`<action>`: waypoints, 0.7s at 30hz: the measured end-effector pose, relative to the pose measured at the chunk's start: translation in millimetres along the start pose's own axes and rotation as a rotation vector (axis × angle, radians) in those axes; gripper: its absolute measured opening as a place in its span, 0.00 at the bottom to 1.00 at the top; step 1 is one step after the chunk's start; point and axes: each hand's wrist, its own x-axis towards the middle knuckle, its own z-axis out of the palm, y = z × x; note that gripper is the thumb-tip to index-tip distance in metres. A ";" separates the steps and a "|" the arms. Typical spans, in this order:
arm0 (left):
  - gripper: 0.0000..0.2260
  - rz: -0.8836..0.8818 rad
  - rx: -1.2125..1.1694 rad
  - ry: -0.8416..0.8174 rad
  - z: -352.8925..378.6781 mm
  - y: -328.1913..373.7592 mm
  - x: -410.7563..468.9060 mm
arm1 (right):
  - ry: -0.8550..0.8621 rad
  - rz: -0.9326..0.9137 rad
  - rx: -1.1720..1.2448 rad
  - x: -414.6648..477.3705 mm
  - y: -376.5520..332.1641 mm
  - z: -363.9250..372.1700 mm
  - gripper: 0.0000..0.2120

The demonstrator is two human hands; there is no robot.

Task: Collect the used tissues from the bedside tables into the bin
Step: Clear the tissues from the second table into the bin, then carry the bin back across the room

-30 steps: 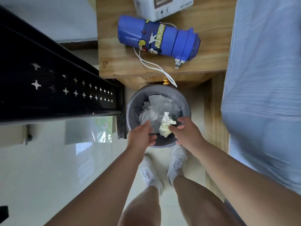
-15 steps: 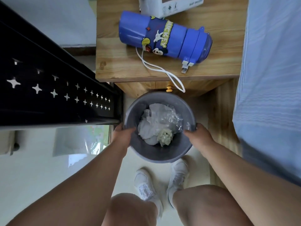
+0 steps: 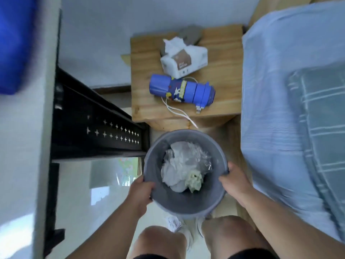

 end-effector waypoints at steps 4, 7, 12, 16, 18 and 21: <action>0.22 0.023 -0.004 -0.043 -24.5 25.2 -118.3 | 0.019 -0.119 -0.050 -97.4 -37.2 -55.3 0.23; 0.22 0.093 0.049 -0.093 -39.7 46.7 -205.7 | 0.007 -0.081 -0.092 -174.7 -61.7 -99.1 0.09; 0.25 0.238 0.204 -0.260 -66.5 78.8 -322.8 | 0.073 -0.088 0.047 -290.7 -91.4 -155.6 0.09; 0.24 0.320 0.252 -0.327 -90.8 95.2 -361.3 | 0.200 -0.147 0.264 -368.5 -91.1 -156.8 0.11; 0.25 0.338 0.276 -0.382 -104.1 95.0 -371.7 | 0.305 -0.163 0.347 -402.0 -82.6 -138.9 0.06; 0.26 0.366 0.360 -0.476 -122.4 91.4 -375.4 | 0.392 -0.087 0.449 -442.0 -67.0 -97.9 0.04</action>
